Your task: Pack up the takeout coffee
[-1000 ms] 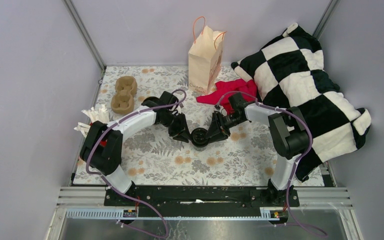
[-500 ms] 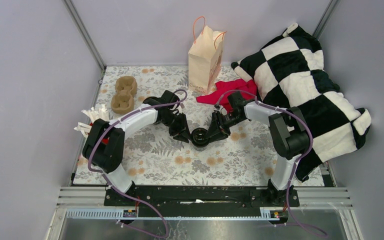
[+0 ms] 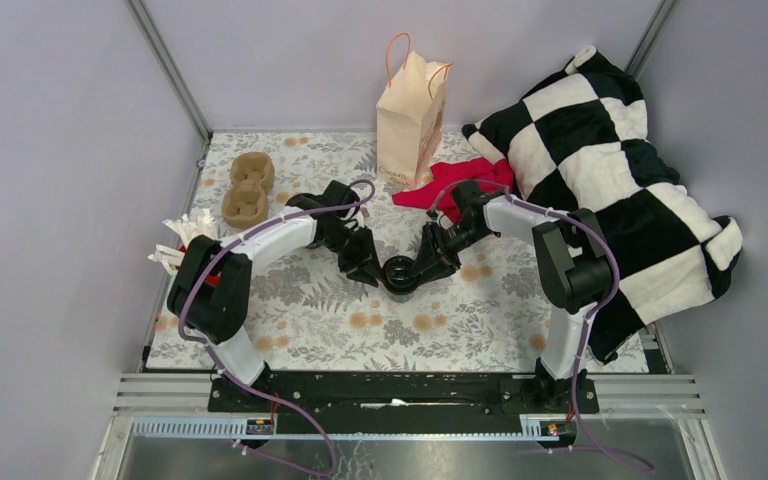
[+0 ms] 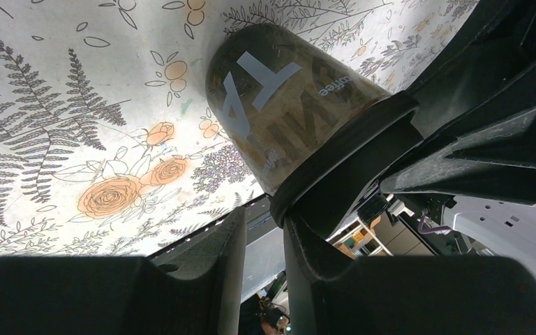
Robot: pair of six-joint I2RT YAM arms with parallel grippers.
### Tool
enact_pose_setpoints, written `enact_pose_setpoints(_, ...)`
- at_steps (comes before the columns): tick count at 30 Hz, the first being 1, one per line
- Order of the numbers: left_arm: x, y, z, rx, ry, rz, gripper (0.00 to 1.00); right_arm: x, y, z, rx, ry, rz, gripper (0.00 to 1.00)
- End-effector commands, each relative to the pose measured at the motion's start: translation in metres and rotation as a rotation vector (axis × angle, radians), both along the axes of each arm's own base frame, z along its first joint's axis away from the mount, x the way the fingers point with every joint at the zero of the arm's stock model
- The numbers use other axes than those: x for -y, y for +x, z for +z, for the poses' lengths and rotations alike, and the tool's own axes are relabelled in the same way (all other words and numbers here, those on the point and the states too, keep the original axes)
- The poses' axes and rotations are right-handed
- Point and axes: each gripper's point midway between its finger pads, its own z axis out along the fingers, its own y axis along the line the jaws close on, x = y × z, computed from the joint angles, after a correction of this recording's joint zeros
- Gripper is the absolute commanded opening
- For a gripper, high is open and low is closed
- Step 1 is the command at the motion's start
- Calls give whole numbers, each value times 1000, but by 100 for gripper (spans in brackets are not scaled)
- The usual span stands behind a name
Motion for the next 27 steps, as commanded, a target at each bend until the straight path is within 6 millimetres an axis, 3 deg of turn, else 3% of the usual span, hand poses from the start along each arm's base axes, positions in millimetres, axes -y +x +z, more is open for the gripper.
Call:
enact_pose_setpoints(1, -60, -29, -100, -58, 412, -73, 28, 90, -14, -142, 101, -702, 113, 40)
enact_pose_setpoints(7, -62, -31, -105, -60, 424, -85, 28, 88, -10, -144, 141, -721, 138, 40)
enact_pose_setpoints(10, -51, -18, -88, -5, 397, -91, 28, 65, -1, -116, 217, -598, 127, 42)
enact_pose_setpoints(17, -10, 21, -23, 115, 247, -88, 33, 15, 12, -49, 311, -287, 112, 53)
enact_pose_setpoints(22, 2, 33, 1, 152, 199, -80, 36, 5, 19, -30, 324, -234, 99, 56)
enact_pose_setpoints(27, 2, 31, 5, 155, 188, -77, 35, 0, 18, -14, 337, -184, 96, 60)
